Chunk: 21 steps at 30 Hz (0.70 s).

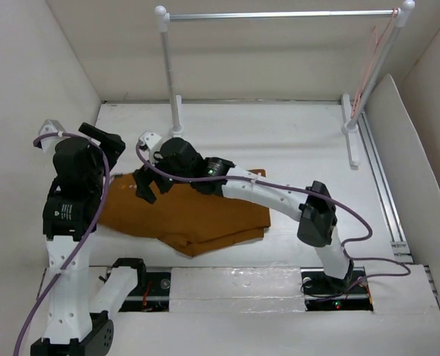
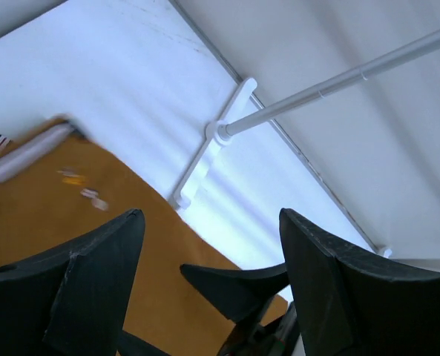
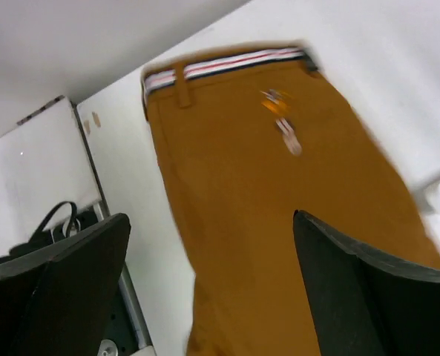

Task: Place the trousers on the hanger
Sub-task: Fold the trousers at the center of the board, then pick up the hanger from the clothesline.

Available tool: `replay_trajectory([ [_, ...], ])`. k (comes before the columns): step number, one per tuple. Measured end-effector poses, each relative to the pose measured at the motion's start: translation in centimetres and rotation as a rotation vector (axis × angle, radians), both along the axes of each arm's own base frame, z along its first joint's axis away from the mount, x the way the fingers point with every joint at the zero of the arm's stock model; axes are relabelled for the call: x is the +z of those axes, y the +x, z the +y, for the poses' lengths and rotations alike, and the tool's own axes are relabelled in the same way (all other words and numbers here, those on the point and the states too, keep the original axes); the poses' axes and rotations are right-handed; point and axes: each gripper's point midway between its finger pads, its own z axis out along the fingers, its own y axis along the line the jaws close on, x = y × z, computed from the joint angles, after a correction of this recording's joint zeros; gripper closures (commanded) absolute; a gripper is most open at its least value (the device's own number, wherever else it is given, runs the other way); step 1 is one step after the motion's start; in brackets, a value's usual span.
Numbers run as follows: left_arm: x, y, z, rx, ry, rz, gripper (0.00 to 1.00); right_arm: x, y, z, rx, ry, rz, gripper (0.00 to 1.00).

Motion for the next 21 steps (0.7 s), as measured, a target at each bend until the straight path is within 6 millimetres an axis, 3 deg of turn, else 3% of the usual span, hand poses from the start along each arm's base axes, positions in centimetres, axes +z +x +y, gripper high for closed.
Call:
replay_trajectory([
  [2, -0.4, 0.1, -0.1, -0.005, 0.003, 0.004, 0.3, -1.9, -0.1, -1.2, 0.012, -0.025, 0.035, 0.06],
  [4, -1.8, 0.4, -0.5, -0.031, 0.0, 0.022, 0.3, -3.4, 0.4, -4.3, -0.003, -0.067, 0.067, 0.21],
  [5, -3.0, 0.7, -0.9, -0.053, -0.005, 0.038, 0.3, -3.7, 0.9, -6.2, -0.021, -0.076, 0.072, 0.55],
  [6, -4.7, 0.9, -1.4, -0.078, -0.011, 0.069, 0.3, -3.5, 1.3, -8.6, -0.043, -0.082, 0.071, 0.74],
  [8, -9.2, 1.6, -2.5, -0.138, -0.03, 0.15, 0.31, -2.5, 2.1, -13.8, -0.111, -0.073, 0.069, 0.96],
  [10, -15.2, 1.6, -3.5, -0.191, -0.054, 0.282, 0.31, -1.4, 2.5, -19.4, -0.188, -0.054, 0.05, 0.96],
  [13, -24.0, 0.1, -4.6, -0.248, -0.095, 0.513, 0.32, -1.3, 1.9, -26.0, -0.281, -0.038, 0.023, 0.56],
  [14, -26.2, -0.8, -4.9, -0.26, -0.107, 0.577, 0.32, -2.3, 1.3, -27.9, -0.303, -0.05, 0.03, 0.31],
  [15, -27.7, -1.7, -5.2, -0.274, -0.12, 0.623, 0.32, -3.7, 0.8, -29.4, -0.323, -0.064, 0.043, 0.24],
  [17, -28.9, -2.5, -5.5, -0.288, -0.129, 0.655, 0.32, -7.5, -0.4, -32.1, -0.344, -0.12, 0.092, 0.22],
  [21, -28.5, -1.2, -5.8, -0.299, -0.146, 0.61, 0.32, -15.7, -2.6, -35.8, -0.386, -0.273, 0.256, 0.27],
])
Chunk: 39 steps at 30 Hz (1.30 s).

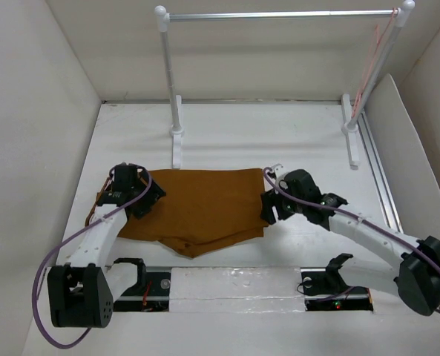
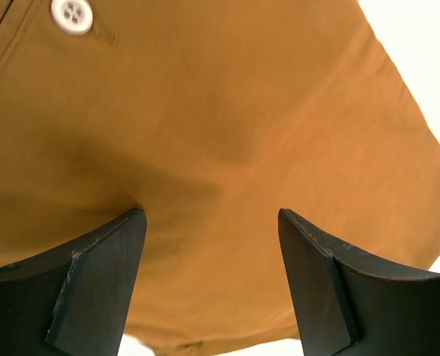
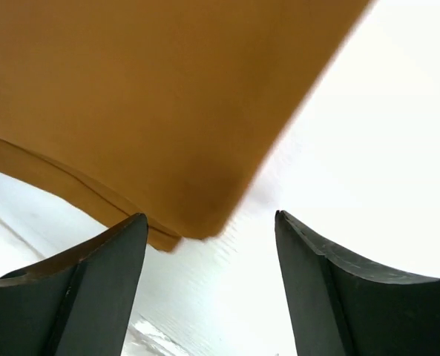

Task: Place the trousers on the hanger
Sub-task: Pick up the hanger from the clothesline.

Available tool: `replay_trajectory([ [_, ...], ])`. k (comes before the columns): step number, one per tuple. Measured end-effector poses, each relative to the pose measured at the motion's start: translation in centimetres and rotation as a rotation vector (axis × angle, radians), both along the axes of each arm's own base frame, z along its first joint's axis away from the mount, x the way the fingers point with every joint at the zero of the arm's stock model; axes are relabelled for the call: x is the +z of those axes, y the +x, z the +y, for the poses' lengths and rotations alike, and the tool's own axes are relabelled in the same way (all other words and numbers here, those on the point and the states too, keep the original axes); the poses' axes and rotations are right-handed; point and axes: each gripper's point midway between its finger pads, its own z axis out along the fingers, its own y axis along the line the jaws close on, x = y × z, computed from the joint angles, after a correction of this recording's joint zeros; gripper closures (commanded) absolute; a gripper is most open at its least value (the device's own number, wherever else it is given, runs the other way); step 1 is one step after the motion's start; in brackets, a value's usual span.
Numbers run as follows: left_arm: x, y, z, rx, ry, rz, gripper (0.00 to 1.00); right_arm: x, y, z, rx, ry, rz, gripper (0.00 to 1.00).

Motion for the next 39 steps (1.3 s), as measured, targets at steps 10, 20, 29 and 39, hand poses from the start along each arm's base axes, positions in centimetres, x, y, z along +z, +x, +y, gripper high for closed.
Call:
replay_trajectory([
  [10, -2.8, 0.5, -0.8, 0.047, -0.091, 0.105, 0.38, -5.8, -1.1, -3.4, -0.046, -0.133, 0.208, 0.23],
  [20, 16.7, 7.5, -2.5, -0.058, -0.076, -0.459, 1.0, 30.8, 7.7, -4.8, -0.105, 0.138, -0.595, 1.0],
  [29, 22.7, 12.7, -11.8, -0.314, 0.115, -0.537, 1.0, 43.6, 15.7, -21.5, -0.487, 0.006, -0.878, 0.35],
  [39, 19.8, 7.9, -20.8, -0.563, 0.236, -0.534, 0.62, 26.9, 27.4, -28.5, -0.547, 0.062, -0.443, 0.3],
])
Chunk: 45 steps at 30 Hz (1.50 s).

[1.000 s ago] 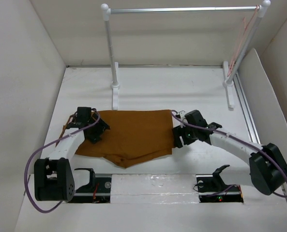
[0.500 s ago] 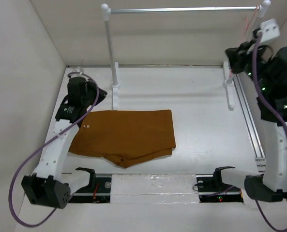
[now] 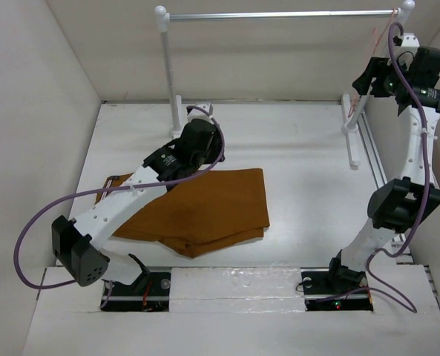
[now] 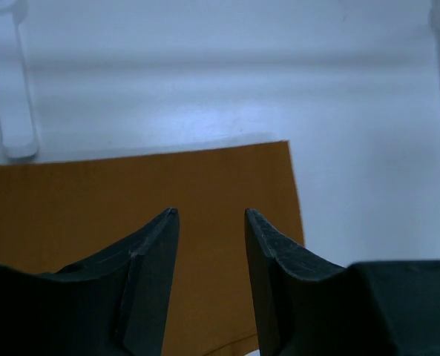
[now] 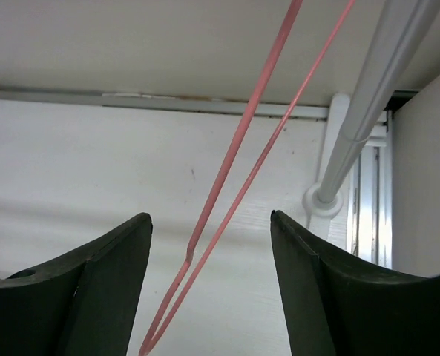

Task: Place the trousers on the hanger
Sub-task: Pick up the hanger from the clothesline.

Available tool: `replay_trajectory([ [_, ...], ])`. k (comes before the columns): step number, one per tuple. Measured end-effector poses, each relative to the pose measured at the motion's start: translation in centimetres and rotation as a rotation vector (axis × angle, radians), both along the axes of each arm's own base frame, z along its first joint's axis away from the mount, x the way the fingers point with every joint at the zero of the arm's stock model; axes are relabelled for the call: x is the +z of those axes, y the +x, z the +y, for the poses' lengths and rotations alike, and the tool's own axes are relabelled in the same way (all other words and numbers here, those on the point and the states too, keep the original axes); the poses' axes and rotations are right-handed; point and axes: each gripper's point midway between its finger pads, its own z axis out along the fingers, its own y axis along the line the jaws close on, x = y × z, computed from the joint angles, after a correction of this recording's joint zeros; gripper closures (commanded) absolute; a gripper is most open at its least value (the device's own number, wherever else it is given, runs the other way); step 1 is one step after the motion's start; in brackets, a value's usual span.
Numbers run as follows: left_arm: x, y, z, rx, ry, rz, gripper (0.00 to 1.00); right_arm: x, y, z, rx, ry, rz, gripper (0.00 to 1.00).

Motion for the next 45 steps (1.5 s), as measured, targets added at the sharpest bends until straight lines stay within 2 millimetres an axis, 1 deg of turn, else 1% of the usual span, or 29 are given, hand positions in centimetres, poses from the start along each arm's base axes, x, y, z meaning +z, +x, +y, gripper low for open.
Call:
replay_trajectory([
  [1, -1.8, -0.6, 0.7, 0.006, 0.02, 0.033, 0.62, -0.8, 0.4, 0.0, 0.009, 0.008, 0.015, 0.3],
  [3, -4.6, -1.4, 1.5, 0.016, 0.051, 0.088, 0.62, -1.4, 0.7, 0.2, 0.026, 0.02, 0.026, 0.33],
  [6, -7.9, -2.7, 2.0, 0.014, 0.088, 0.157, 0.62, -0.9, 0.8, 0.3, 0.046, 0.019, -0.002, 0.64],
  [7, -8.5, -3.0, 2.0, 0.013, 0.095, 0.173, 0.62, -0.8, 0.7, 0.4, 0.05, 0.019, -0.009, 0.82],
  [10, -9.1, -3.5, 1.8, 0.01, 0.09, 0.192, 0.62, -1.1, 0.7, 0.4, 0.049, 0.026, -0.012, 1.0],
  [11, -9.0, -3.5, 1.7, 0.01, 0.083, 0.191, 0.62, -1.2, 0.7, 0.5, 0.051, 0.025, -0.016, 1.0],
  [12, -8.9, -3.5, 1.7, 0.011, 0.077, 0.191, 0.57, -1.3, 0.8, 0.5, 0.053, 0.027, -0.019, 1.0],
  [14, -8.5, -3.4, 1.4, 0.008, 0.067, 0.189, 0.53, -1.2, 0.9, 0.6, 0.062, 0.028, -0.029, 1.0],
  [16, -7.7, -3.3, 1.1, 0.004, 0.052, 0.183, 0.52, -1.0, 0.9, 0.7, 0.068, 0.033, -0.042, 1.0],
  [18, -6.5, -2.9, 0.5, -0.007, 0.027, 0.168, 0.52, -0.4, 0.7, 0.8, 0.076, 0.044, -0.066, 1.0],
  [19, -6.1, -2.8, 0.3, -0.009, 0.02, 0.164, 0.5, -0.1, 0.4, 0.8, 0.079, 0.054, -0.081, 1.0],
  [20, -5.1, -2.4, -0.2, -0.016, 0.0, 0.147, 0.5, 0.4, 0.1, 0.8, 0.08, 0.06, -0.097, 1.0],
  [21, -4.5, -2.3, -0.5, -0.022, -0.012, 0.141, 0.48, 1.2, -0.3, 0.6, 0.076, 0.068, -0.124, 1.0],
  [23, -3.6, -2.1, -1.0, -0.034, -0.032, 0.131, 0.47, 2.5, -1.5, 0.6, 0.075, 0.079, -0.164, 1.0],
  [24, -3.1, -2.0, -1.3, -0.04, -0.041, 0.126, 0.44, 3.3, -2.2, 0.7, 0.073, 0.084, -0.19, 1.0],
  [25, -2.7, -2.0, -1.6, -0.05, -0.051, 0.125, 0.44, 4.1, -3.0, 0.9, 0.075, 0.085, -0.217, 1.0],
  [27, -1.7, -1.8, -2.3, -0.069, -0.071, 0.119, 0.42, 5.4, -4.5, 1.8, 0.091, 0.094, -0.258, 1.0],
  [29, -0.4, -1.6, -3.2, -0.094, -0.098, 0.109, 0.42, 5.7, -5.7, 2.7, 0.109, 0.101, -0.279, 1.0],
  [31, 1.0, -1.6, -4.3, -0.124, -0.121, 0.097, 0.39, 5.0, -6.5, 3.7, 0.128, 0.113, -0.279, 1.0],
  [33, 3.2, -1.7, -6.1, -0.16, -0.147, 0.072, 0.38, 3.0, -7.2, 4.6, 0.14, 0.13, -0.25, 1.0],
  [35, 6.1, -1.9, -8.8, -0.21, -0.182, 0.026, 0.37, 0.4, -7.7, 5.6, 0.149, 0.152, -0.201, 1.0],
  [38, 10.7, -2.7, -13.9, -0.301, -0.246, -0.045, 0.37, -3.9, -8.8, 7.0, 0.162, 0.183, -0.111, 1.0],
  [40, 12.9, -3.0, -16.9, -0.345, -0.282, -0.084, 0.36, -5.8, -9.7, 7.9, 0.166, 0.181, -0.064, 1.0],
  [41, 13.5, -3.1, -18.2, -0.361, -0.296, -0.099, 0.35, -6.3, -10.2, 8.3, 0.167, 0.176, -0.049, 1.0],
  [42, 13.6, -3.1, -19.1, -0.37, -0.301, -0.104, 0.35, -6.6, -10.7, 8.7, 0.171, 0.159, -0.044, 1.0],
  [43, 13.5, -3.0, -19.9, -0.375, -0.301, -0.105, 0.35, -6.7, -11.3, 9.2, 0.176, 0.143, -0.043, 1.0],
  [45, 12.0, -2.3, -20.9, -0.367, -0.281, -0.091, 0.35, -6.6, -12.7, 10.3, 0.191, 0.104, -0.053, 1.0],
])
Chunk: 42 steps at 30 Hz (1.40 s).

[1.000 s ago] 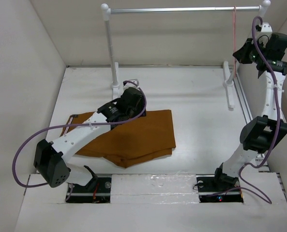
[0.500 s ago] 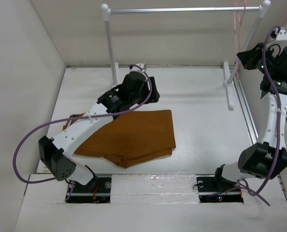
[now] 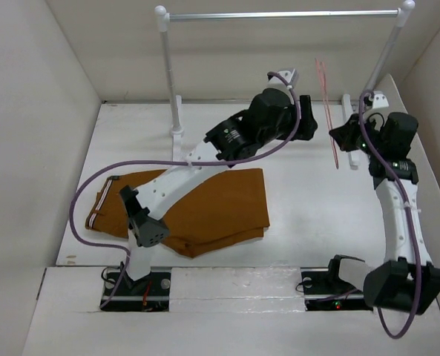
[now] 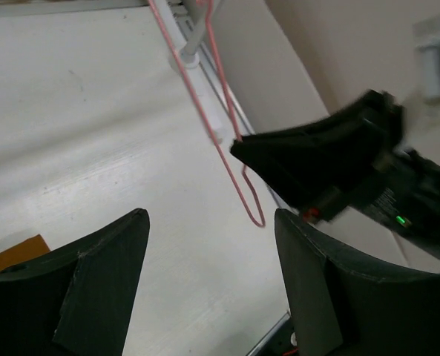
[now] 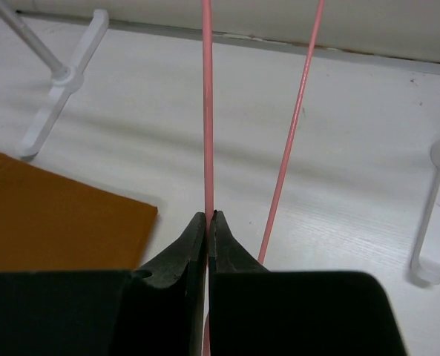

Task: Place the trousers on the hanger
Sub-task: Pick up the hanger from the clothesline.

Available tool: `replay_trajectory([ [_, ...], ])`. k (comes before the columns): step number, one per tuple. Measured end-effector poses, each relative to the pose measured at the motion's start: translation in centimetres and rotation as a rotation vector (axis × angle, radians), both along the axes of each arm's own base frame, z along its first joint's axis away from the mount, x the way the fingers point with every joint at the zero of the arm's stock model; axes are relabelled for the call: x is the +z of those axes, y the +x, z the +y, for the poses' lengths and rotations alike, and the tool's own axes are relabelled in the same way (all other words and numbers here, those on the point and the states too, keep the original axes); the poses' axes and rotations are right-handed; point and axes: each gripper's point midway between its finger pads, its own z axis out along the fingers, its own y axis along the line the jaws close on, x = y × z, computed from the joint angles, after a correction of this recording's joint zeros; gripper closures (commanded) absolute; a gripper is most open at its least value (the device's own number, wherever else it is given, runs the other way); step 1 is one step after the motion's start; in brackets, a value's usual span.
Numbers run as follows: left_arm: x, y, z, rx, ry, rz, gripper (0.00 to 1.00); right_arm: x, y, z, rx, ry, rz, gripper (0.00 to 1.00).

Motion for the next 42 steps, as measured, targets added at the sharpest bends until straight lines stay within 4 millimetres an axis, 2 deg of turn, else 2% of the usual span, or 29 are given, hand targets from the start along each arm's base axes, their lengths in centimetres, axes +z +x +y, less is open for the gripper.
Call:
replay_trajectory([
  [5, -5.4, 2.1, -1.4, 0.044, 0.084, 0.055, 0.35, -0.7, -3.6, 2.9, 0.04, -0.075, -0.032, 1.0],
  [12, -11.8, 2.8, -0.7, 0.13, 0.124, 0.129, 0.35, -6.2, -5.9, 4.9, 0.065, -0.112, 0.087, 1.0],
  [15, -13.5, 2.7, 0.1, 0.159, 0.128, 0.148, 0.36, -7.8, -6.6, 5.6, 0.077, -0.127, 0.129, 1.0],
  [22, -12.0, 3.9, 0.0, 0.231, 0.037, 0.127, 0.39, -7.8, -7.4, 7.4, 0.115, -0.152, 0.121, 1.0],
  [29, -12.3, 4.4, 0.9, 0.298, 0.01, 0.128, 0.43, -9.2, -8.3, 8.4, 0.129, -0.162, 0.15, 1.0],
  [32, -11.9, 4.7, 1.2, 0.326, 0.001, 0.122, 0.45, -9.2, -8.6, 8.8, 0.134, -0.164, 0.149, 1.0],
  [35, -11.2, 5.1, 1.1, 0.341, -0.015, 0.113, 0.52, -8.8, -8.8, 9.1, 0.134, -0.166, 0.136, 1.0],
  [38, -10.7, 5.7, 0.5, 0.35, -0.029, 0.106, 0.63, -8.4, -9.2, 9.4, 0.138, -0.164, 0.118, 1.0],
  [41, -11.3, 5.9, 0.5, 0.362, -0.016, 0.112, 0.76, -8.1, -9.5, 9.4, 0.131, -0.164, 0.11, 1.0],
  [42, -11.6, 5.9, 0.5, 0.364, -0.01, 0.115, 0.85, -8.0, -9.6, 9.4, 0.127, -0.164, 0.11, 1.0],
])
